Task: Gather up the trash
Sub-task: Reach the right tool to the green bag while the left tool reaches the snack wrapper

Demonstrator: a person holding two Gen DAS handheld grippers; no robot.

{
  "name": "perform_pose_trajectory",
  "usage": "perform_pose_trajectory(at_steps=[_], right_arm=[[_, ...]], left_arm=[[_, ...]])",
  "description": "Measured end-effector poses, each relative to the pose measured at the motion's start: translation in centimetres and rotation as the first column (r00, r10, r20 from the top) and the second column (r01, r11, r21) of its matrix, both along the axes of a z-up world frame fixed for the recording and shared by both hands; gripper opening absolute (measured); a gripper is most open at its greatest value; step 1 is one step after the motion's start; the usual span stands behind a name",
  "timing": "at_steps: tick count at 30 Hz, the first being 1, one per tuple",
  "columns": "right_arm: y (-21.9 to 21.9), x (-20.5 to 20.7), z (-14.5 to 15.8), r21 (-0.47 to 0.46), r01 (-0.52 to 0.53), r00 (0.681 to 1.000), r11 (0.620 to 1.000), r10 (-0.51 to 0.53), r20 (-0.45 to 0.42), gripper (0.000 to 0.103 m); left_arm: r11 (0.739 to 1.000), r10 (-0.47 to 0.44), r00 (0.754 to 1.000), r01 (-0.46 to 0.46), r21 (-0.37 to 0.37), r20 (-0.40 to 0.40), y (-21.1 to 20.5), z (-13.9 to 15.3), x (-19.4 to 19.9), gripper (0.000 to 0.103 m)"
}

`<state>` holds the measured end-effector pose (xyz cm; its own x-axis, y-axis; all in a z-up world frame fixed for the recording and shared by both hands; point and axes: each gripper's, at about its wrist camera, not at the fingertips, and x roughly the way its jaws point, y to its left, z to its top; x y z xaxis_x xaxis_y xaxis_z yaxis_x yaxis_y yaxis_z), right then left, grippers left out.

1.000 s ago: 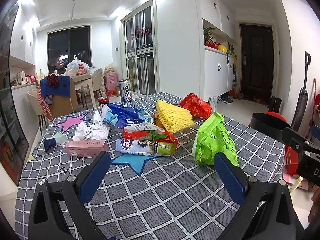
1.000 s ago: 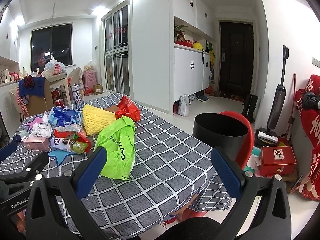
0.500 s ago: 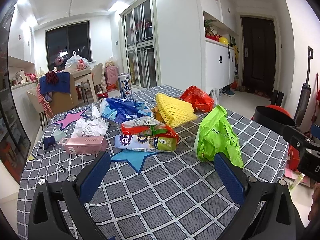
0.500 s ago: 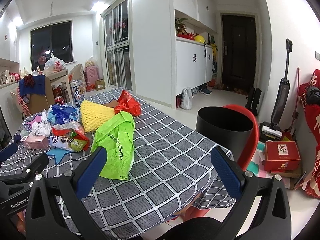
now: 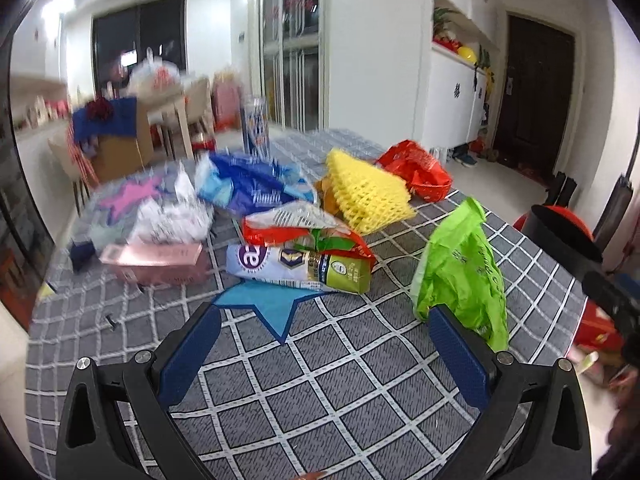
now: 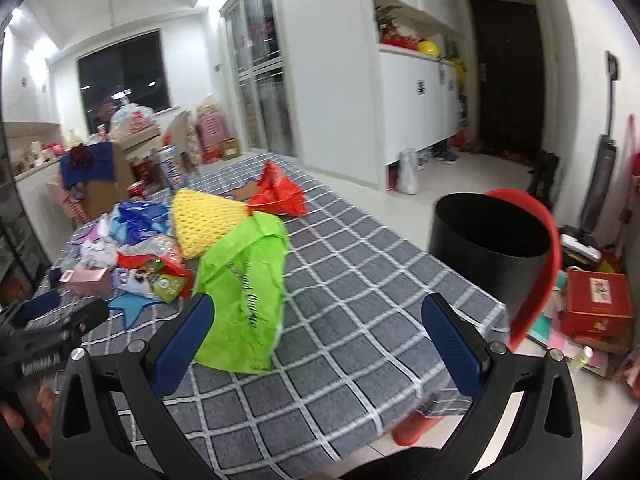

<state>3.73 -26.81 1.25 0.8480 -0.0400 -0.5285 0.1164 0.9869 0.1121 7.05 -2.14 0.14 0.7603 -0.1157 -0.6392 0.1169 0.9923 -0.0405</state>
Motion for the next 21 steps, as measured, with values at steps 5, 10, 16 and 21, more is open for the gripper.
perform_pose_trajectory(at_steps=[5, 10, 16, 21], right_arm=[[0.2, 2.8, -0.5, 0.065, -0.116, 0.992, 0.991, 0.119, -0.034, 0.103], [0.8, 6.0, -1.7, 0.076, -0.178, 0.97, 0.981, 0.188, -0.156, 0.103], [0.3, 9.2, -2.3, 0.135, -0.186, 0.958, 0.973, 0.21, -0.196, 0.103], [0.3, 11.7, -3.3, 0.177, -0.183, 0.945, 0.967, 0.223, -0.239, 0.103]], left_arm=[[0.999, 0.019, 0.995, -0.023, -0.042, -0.096, 1.2, -0.3, 3.5, 0.103], [0.986, 0.131, 0.977, -0.146, -0.08, -0.166, 2.7, -0.5, 8.0, 0.103], [0.983, 0.141, 0.967, -0.162, -0.083, -0.21, 2.7, -0.8, 13.2, 0.103], [0.976, 0.139, 0.941, -0.183, -0.118, -0.308, 2.6, -3.2, 16.6, 0.103]])
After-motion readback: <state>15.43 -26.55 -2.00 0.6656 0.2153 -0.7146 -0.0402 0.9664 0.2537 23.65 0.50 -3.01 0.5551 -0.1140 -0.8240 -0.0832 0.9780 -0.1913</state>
